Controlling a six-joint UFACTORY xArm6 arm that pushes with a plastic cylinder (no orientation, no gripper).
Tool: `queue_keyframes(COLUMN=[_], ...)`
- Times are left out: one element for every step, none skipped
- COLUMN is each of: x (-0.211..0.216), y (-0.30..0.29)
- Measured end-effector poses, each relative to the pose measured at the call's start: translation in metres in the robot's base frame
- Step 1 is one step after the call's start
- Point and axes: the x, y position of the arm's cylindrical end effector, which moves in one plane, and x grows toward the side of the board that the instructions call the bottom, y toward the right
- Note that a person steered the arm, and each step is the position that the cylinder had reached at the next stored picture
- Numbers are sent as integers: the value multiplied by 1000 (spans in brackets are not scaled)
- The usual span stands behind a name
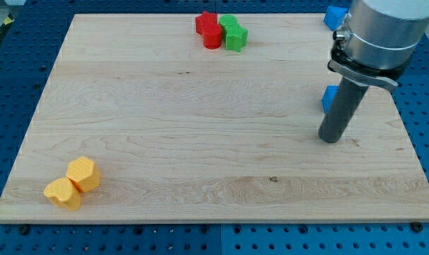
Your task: Push the blue cube to the center right
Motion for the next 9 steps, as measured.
queue_keyframes(x=[-11,-17,-29,-46,-53,-53,-53,-61,-85], y=[26,31,30,28,25,16,-14,-39,-39])
